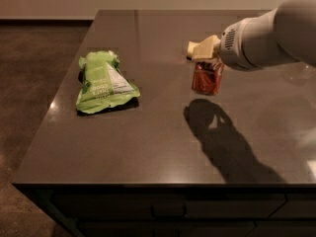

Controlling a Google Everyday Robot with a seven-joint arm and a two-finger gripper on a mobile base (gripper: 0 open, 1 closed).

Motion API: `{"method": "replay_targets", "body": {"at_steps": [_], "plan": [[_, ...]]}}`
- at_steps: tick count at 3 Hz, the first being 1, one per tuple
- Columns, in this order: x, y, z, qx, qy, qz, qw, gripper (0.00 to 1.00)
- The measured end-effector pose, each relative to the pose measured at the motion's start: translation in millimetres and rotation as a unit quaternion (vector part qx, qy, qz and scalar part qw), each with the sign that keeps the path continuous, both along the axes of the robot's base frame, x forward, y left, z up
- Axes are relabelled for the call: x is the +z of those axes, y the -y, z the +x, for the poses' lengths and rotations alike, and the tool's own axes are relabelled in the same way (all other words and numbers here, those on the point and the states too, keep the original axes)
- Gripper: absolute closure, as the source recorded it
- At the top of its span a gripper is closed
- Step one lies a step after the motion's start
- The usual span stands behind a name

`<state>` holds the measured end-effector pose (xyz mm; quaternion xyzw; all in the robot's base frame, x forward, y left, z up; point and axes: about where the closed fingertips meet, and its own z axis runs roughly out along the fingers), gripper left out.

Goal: Place coke can upright

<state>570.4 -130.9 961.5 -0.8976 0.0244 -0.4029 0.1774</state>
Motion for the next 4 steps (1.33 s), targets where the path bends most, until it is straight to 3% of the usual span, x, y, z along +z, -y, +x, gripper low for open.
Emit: {"method": "replay_targets", "body": {"at_steps": [1,2,4], "plan": [[0.1,0.0,0.0,0.000,0.000,0.000,1.0000,1.00],[0.8,-0.4,-0.8,0.028,0.028,-0.022,0.9990,1.00],[3.3,-4.3,-8.7,0.098,0.097,-0.035,0.9898,1.00]]}}
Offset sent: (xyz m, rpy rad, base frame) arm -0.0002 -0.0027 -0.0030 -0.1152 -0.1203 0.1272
